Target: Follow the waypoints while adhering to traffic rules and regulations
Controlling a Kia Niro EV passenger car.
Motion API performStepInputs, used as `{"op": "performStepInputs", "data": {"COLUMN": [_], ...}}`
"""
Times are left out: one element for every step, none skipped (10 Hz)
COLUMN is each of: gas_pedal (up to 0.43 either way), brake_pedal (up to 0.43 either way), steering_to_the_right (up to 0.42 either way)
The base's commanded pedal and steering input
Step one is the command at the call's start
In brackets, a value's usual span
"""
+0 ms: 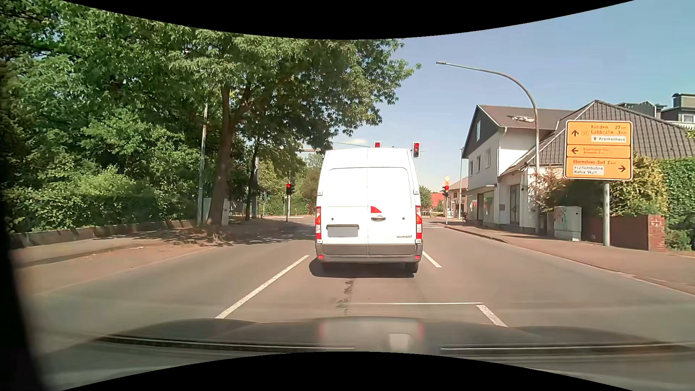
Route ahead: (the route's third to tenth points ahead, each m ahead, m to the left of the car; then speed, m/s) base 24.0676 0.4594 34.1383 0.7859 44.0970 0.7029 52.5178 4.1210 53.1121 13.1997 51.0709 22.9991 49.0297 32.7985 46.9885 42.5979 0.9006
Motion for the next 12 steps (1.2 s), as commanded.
{"op": "performStepInputs", "data": {"gas_pedal": [0.0, 0.0, 0.0, 0.0, 0.0, 0.0, 0.0, 0.0, 0.0, 0.0, 0.0, 0.0], "brake_pedal": [0.006, 0.006, 0.006, 0.006, 0.006, 0.006, 0.006, 0.006, 0.006, 0.006, 0.006, 0.006], "steering_to_the_right": [0.003, 0.003, 0.003, 0.003, 0.003, 0.003, 0.004, 0.004, 0.003, 0.003, 0.003, 0.002]}}
